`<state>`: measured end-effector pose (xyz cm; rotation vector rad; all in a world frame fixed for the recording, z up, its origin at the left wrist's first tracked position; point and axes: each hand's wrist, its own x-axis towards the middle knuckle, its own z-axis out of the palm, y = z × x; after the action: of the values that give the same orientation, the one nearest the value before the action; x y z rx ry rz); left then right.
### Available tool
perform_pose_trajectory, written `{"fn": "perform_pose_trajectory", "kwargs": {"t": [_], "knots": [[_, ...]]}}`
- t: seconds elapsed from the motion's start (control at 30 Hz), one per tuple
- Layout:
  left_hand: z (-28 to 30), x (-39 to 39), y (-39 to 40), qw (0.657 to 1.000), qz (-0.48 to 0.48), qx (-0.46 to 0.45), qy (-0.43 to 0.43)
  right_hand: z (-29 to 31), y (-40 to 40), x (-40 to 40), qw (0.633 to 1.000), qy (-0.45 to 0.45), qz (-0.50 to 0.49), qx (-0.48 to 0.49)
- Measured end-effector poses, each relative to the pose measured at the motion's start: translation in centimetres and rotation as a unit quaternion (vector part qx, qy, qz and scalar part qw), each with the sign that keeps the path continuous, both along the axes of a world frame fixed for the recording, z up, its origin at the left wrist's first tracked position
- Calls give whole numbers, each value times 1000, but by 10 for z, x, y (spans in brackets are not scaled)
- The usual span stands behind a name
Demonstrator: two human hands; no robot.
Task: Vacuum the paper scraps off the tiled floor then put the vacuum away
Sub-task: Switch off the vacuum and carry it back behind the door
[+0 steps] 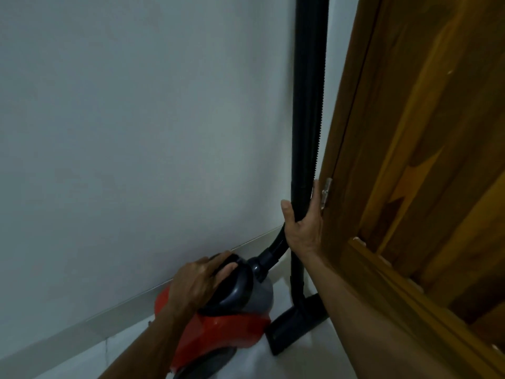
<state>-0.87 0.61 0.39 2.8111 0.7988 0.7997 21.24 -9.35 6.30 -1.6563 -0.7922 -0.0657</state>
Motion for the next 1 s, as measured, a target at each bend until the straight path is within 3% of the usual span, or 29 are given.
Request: {"fn": "perform_pose_trajectory", "kwargs": {"t": [0.43, 0.53, 1.0], "knots": [[-3, 5, -2, 998, 7, 27, 58, -12, -8, 17, 997, 45, -12, -61], [-5, 3, -2, 997, 24, -2, 68, -9, -13, 19, 995, 53, 8, -82], [3, 7, -5, 994, 53, -10, 97, -5, -31, 16, 997, 61, 25, -47]]}}
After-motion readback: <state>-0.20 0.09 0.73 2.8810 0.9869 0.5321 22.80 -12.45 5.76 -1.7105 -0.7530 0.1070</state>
